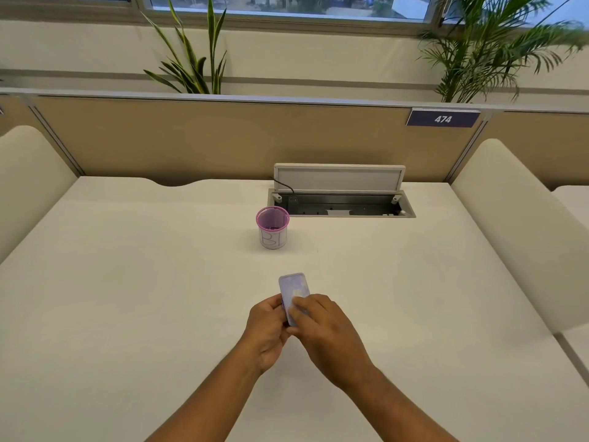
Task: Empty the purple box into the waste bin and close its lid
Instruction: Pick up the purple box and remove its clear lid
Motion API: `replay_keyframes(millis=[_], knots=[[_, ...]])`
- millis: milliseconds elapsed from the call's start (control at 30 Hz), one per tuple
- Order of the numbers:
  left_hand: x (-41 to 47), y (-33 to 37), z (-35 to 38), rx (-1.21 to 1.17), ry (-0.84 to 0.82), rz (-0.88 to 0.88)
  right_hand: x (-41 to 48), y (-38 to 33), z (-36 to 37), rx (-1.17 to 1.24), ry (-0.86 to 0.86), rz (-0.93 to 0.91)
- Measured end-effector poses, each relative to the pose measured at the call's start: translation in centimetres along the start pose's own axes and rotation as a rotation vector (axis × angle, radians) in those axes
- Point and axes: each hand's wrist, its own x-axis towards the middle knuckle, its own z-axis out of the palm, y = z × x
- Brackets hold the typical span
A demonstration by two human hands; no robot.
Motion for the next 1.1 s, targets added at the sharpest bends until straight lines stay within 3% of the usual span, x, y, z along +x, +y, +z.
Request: replay_keyframes(millis=[467, 1100], knots=[[-0.1, -0.1, 0.2, -0.043, -0.012, -0.040, 0.3, -0.8, -0.8, 0.023, 0.010, 0.021], [0.4, -0.5, 0.6, -0.045, 0.045, 0.000, 2.1, -1.2, -3.4, 0.245, 0.259, 0.260]])
